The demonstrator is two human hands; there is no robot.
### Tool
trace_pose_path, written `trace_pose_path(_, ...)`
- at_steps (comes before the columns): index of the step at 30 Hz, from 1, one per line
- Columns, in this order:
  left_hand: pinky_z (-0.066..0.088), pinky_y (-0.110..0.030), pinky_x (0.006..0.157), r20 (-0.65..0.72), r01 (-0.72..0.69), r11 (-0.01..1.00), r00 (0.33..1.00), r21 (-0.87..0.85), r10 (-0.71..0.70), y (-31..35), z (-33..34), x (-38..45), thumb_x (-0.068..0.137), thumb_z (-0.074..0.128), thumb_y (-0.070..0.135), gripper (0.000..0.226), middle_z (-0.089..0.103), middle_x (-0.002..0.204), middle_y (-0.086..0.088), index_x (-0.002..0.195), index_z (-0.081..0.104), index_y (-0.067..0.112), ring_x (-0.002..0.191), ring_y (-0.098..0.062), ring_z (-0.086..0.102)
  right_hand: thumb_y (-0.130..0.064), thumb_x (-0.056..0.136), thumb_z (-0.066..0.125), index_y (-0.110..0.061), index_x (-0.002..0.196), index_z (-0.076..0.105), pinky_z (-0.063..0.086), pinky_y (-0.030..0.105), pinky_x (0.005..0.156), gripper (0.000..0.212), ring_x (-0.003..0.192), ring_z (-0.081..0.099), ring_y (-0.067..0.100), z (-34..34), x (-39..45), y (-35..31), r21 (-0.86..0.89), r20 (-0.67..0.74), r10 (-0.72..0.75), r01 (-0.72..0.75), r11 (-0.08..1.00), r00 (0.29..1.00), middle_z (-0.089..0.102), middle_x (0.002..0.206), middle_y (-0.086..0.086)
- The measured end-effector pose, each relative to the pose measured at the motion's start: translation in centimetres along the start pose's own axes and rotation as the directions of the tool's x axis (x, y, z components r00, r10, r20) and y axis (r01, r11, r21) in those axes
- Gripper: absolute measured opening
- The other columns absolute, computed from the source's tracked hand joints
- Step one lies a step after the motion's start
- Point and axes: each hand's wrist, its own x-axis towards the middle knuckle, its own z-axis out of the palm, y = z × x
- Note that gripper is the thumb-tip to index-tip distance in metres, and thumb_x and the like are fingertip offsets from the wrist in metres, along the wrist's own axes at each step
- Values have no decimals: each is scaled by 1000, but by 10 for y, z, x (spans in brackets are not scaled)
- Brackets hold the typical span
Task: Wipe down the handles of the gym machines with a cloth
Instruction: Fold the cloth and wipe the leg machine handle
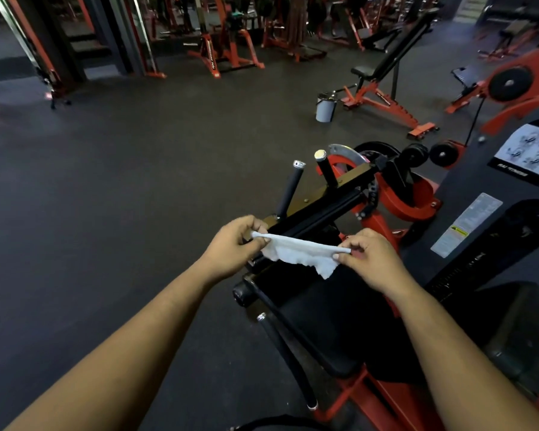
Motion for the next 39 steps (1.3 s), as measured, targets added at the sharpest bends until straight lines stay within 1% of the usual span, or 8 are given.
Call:
trace_pose_path(5,57,-50,68,282,-39,998,958,-48,51,40,-11,10,97,70,20,3,71,84,1,94,69,22,76,-27,68,-49,76,84,-38,103,71,43,35,98,32,120,47,16,-16,-1,-5,-262,327,81,8,965,942,56,112,-14)
trace_pose_path(9,59,-39,76,414,-162,983,903,86,113,80,-19,31,93,76,22,7,74,89,7,100,76,21,80,-6,69,-45,77,87,-41,147,46,32,24,113,81,143,35,-1,-9,-7,-49,259,397,-162,59,964,903,44,153,-21)
trace_pose_path(14,60,-43,80,428,-185,978,895,93,128,94,-32,44,90,79,23,15,76,91,1,104,76,20,85,-15,72,-6,95,70,-12,105,72,54,26,85,12,99,71,14,13,-14,-71,515,248,-213,58,855,945,76,103,0)
trace_pose_path(18,54,-38,103,170,43,924,985,-381,24,62,-18,23,95,62,49,45,70,123,-2,129,67,21,115,-15,67,-12,97,68,-7,99,72,54,34,75,8,87,69,20,21,-21,-72,696,202,-42,-114,709,978,75,95,10)
trace_pose_path(22,48,-43,104,468,438,719,866,-539,-177,16,40,-26,85,34,88,90,65,139,-4,145,56,25,124,-24,63,-14,102,58,-16,102,73,54,30,62,15,82,72,18,27,-29,-83,785,306,142,-334,521,941,77,96,8)
trace_pose_path(29,57,-43,93,274,344,658,938,-670,-212,16,62,-33,95,73,15,29,75,116,-16,121,69,3,105,-29,71,-7,100,56,-19,117,69,57,33,60,24,86,74,18,25,-39,-84,729,358,221,-420,540,907,77,101,6)
trace_pose_path(35,55,-31,87,194,109,751,981,-651,27,30,20,-10,101,58,0,23,75,107,-8,113,74,12,100,-18,69,4,98,60,-17,110,76,61,33,74,29,96,72,20,12,-36,-95,611,-59,16,24,791,998,74,108,1)
trace_pose_path(39,52,-33,82,221,137,685,975,-715,35,37,3,-3,98,61,2,28,76,102,-6,99,81,21,95,-19,68,22,85,59,0,104,79,57,39,87,35,111,67,21,6,-36,-100,335,-224,-304,366,868,926,69,117,0)
